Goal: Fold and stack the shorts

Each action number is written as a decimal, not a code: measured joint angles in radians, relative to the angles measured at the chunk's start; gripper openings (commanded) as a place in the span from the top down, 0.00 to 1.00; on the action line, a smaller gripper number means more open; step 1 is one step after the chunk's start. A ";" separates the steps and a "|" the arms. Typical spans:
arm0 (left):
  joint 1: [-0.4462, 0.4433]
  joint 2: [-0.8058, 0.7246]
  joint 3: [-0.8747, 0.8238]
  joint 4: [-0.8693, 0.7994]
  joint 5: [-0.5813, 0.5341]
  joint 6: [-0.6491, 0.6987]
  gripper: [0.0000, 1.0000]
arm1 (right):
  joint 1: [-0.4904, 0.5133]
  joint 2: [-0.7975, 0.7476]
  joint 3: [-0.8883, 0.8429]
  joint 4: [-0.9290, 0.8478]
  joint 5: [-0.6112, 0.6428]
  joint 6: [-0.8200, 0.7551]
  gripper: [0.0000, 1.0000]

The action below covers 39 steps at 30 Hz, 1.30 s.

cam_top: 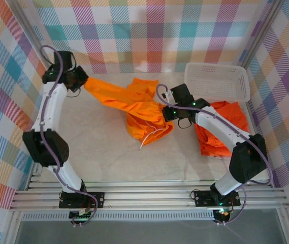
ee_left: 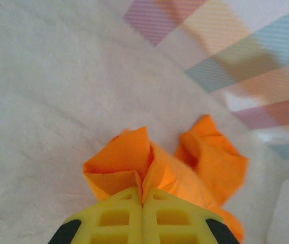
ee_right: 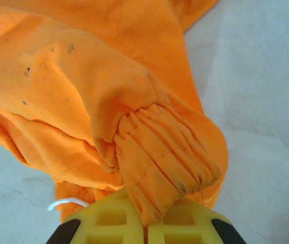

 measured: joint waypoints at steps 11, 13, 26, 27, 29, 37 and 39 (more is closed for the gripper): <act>0.027 -0.232 0.128 -0.102 -0.091 -0.011 1.00 | 0.002 -0.130 0.024 0.070 -0.244 0.145 1.00; 0.032 -0.274 0.162 -0.119 -0.116 -0.011 1.00 | 0.010 -0.164 0.024 0.100 -0.290 0.185 1.00; 0.037 -0.370 0.489 -0.182 -0.323 0.005 1.00 | 0.169 -0.276 0.103 0.298 -0.385 0.380 1.00; 0.037 -0.367 0.491 -0.183 -0.325 0.005 1.00 | 0.170 -0.277 0.103 0.294 -0.364 0.385 1.00; 0.037 -0.348 0.492 -0.181 -0.326 0.005 1.00 | 0.169 -0.278 0.103 0.277 -0.285 0.394 1.00; 0.037 -0.148 0.260 -0.048 -0.232 -0.008 1.00 | 0.080 -0.249 -0.026 0.197 -0.040 0.453 1.00; 0.036 -0.063 0.186 -0.006 -0.191 -0.021 1.00 | 0.028 -0.213 -0.086 0.195 -0.024 0.488 1.00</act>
